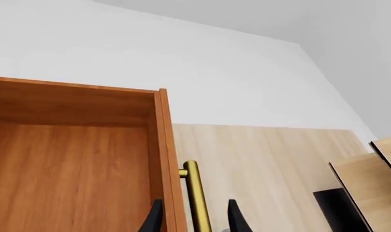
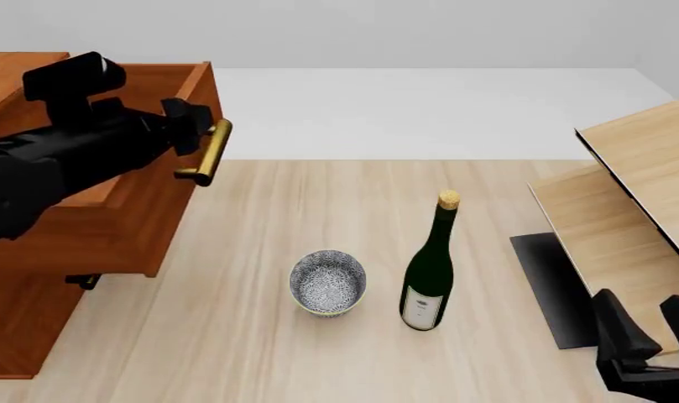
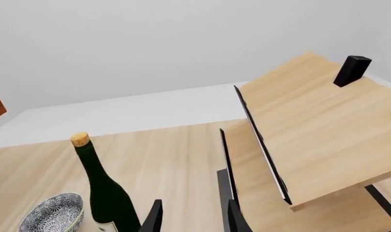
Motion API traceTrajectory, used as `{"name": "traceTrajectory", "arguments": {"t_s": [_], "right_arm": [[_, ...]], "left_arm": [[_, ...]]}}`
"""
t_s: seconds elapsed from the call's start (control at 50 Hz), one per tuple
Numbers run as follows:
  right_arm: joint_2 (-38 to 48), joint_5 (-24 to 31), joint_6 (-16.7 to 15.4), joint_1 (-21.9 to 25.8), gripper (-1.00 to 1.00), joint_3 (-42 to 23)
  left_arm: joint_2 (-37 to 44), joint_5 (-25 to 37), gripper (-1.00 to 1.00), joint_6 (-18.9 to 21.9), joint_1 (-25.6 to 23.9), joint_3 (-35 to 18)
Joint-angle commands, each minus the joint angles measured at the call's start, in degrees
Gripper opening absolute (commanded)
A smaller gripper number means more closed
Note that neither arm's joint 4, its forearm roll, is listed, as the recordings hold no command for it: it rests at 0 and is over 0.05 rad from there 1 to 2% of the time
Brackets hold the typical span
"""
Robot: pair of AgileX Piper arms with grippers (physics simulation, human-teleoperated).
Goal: Close the bottom drawer of the cabinet and open the top drawer.
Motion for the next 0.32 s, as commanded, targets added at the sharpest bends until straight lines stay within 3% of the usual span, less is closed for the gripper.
{"name": "traceTrajectory", "arguments": {"t_s": [0.02,0.32], "right_arm": [[-0.4,0.3,0.0,0.0,1.0,0.0],[-0.5,0.4,-0.1,0.1,1.0,0.1]], "left_arm": [[9.7,-0.5,1.0,3.4,-2.0,6.0],[9.8,-1.3,1.0,1.9,-4.6,5.2]]}}
